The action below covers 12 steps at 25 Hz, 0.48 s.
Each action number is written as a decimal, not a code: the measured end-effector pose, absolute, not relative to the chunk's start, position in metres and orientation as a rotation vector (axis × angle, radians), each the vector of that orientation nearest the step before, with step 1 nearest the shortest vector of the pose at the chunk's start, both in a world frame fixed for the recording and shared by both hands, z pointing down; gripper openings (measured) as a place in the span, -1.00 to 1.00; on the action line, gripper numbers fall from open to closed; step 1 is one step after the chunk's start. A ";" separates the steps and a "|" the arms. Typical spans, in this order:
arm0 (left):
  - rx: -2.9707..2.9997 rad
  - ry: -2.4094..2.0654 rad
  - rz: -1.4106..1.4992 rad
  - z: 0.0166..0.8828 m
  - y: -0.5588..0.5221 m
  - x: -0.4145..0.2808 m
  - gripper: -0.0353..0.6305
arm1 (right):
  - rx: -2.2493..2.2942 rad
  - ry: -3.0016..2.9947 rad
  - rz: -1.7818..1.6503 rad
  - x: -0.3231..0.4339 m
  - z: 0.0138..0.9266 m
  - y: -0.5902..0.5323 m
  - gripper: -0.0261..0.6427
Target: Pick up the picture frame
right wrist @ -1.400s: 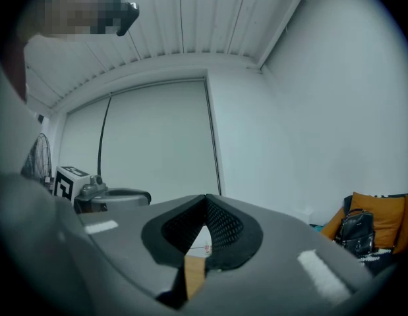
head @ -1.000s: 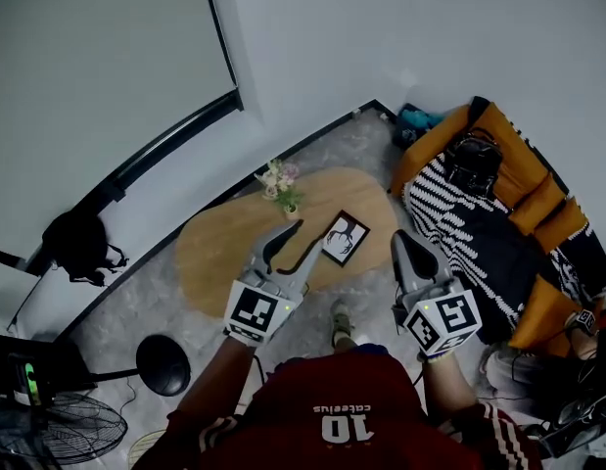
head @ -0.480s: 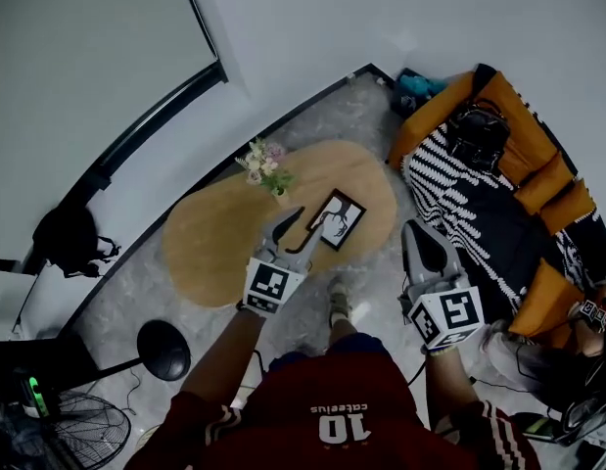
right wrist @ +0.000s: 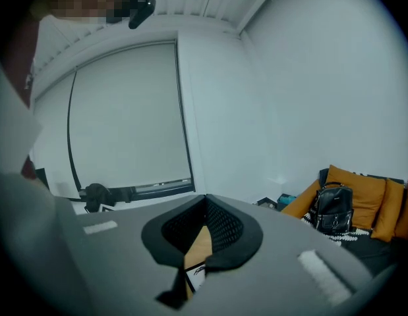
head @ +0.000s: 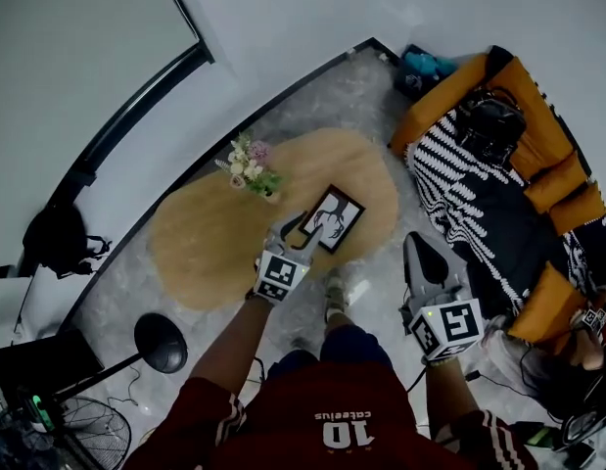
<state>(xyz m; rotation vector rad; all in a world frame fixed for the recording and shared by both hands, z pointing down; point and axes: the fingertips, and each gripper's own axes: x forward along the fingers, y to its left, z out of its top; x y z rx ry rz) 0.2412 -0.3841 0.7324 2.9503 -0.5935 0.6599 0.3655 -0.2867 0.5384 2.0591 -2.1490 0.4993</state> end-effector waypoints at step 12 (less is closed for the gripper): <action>2.825 -0.560 1.029 0.916 -0.420 0.266 -0.41 | 1.997 -2.163 0.635 0.388 0.614 -0.319 -0.94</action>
